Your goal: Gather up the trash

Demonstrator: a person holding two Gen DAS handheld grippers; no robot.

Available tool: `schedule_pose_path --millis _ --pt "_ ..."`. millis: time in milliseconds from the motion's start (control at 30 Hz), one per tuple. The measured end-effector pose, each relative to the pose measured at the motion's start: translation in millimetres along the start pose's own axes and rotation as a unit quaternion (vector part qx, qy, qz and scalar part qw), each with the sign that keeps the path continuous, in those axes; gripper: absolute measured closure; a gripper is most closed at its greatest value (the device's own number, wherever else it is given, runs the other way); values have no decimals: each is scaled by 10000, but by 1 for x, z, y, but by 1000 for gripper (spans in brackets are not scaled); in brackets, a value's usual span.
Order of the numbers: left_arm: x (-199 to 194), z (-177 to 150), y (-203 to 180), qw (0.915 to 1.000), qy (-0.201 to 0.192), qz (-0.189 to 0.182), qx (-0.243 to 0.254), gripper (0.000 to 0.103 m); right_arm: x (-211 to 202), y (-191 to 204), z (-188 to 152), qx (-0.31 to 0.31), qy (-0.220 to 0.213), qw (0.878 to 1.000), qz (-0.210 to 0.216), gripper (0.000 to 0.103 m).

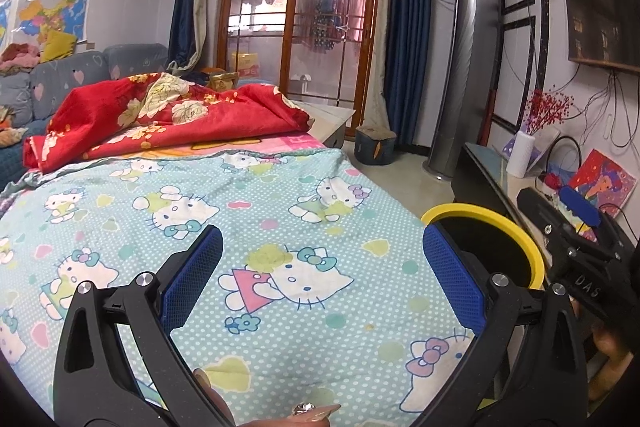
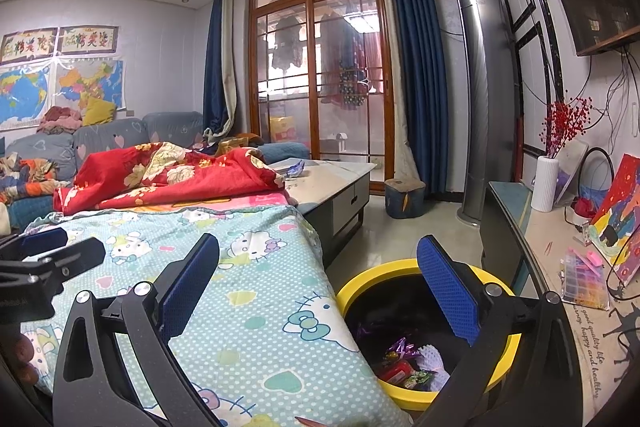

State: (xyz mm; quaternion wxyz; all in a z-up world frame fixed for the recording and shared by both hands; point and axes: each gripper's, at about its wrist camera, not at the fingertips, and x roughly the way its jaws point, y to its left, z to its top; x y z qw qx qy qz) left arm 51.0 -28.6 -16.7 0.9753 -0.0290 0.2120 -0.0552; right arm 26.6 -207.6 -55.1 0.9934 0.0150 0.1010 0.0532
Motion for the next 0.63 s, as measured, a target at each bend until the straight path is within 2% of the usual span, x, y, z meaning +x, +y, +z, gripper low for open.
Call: schedule_pose_path --millis 200,267,333,400,467,533,567,600,633 --pt "6 1 15 9996 181 128 -188 11 19 7 11 119 369 9992 106 7" --pt "6 7 31 9992 185 188 -313 11 33 25 23 79 525 9979 365 7" --pt "4 16 65 9974 219 414 -546 11 43 49 33 43 499 9968 625 7" --pt "3 21 112 9921 313 884 -835 11 59 86 45 -19 674 9916 1106 7" --pt "1 18 186 9751 641 1714 -1249 11 82 139 54 -69 1073 9793 1717 7" --pt "-2 7 258 9490 1034 2517 -1592 11 104 201 52 -291 1573 9615 2236 7" --pt "-5 -1 290 9326 1226 2892 -1777 11 113 228 50 -404 1778 9527 2430 7" --pt "-11 -13 333 9093 1486 3289 -2072 11 123 269 42 -559 2049 9384 2727 7" --pt "-14 -20 357 8951 1631 3480 -2259 11 134 308 31 -784 2377 9218 2959 7"
